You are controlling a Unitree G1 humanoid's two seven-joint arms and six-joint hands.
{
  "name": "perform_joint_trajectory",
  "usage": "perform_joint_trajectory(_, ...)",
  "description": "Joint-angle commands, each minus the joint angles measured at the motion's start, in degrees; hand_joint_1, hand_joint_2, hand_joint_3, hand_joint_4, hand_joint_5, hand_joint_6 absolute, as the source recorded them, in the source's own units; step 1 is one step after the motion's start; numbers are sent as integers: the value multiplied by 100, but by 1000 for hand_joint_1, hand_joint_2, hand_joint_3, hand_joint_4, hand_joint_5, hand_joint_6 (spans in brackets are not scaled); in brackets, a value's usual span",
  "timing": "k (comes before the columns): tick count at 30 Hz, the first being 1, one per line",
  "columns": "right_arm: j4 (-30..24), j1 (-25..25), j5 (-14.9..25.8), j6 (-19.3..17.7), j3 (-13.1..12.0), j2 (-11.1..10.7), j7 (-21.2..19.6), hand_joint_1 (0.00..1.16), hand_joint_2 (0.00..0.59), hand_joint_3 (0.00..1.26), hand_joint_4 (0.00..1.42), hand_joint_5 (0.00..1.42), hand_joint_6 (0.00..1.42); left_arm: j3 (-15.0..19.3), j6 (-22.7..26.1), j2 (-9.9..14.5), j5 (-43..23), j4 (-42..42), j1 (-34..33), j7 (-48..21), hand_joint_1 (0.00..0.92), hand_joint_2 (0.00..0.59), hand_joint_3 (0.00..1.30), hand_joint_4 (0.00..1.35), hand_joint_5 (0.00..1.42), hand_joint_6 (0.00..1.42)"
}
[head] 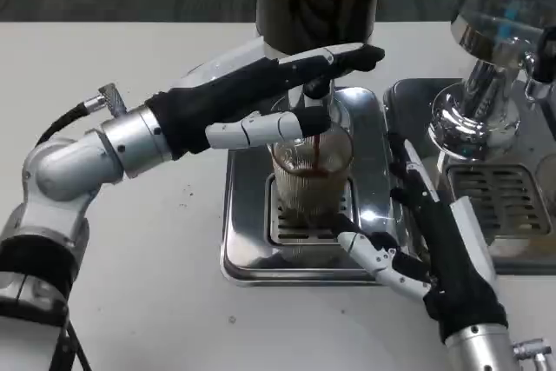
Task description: Grasp the cup under the faucet to collect the drink, then remove the cup.
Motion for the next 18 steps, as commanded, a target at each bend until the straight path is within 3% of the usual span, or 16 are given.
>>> perform_joint_trajectory(1,182,-152,128,-54,-63,3,126,638,223,35,22,61,145,-136,310,200,336,210,354,-160,0,122,108,16,44,7)
perform_joint_trajectory(18,831,-769,405,-158,-113,59,447,617,230,35,22,52,132,-77,302,294,252,72,478,-169,0,119,117,17,44,7)
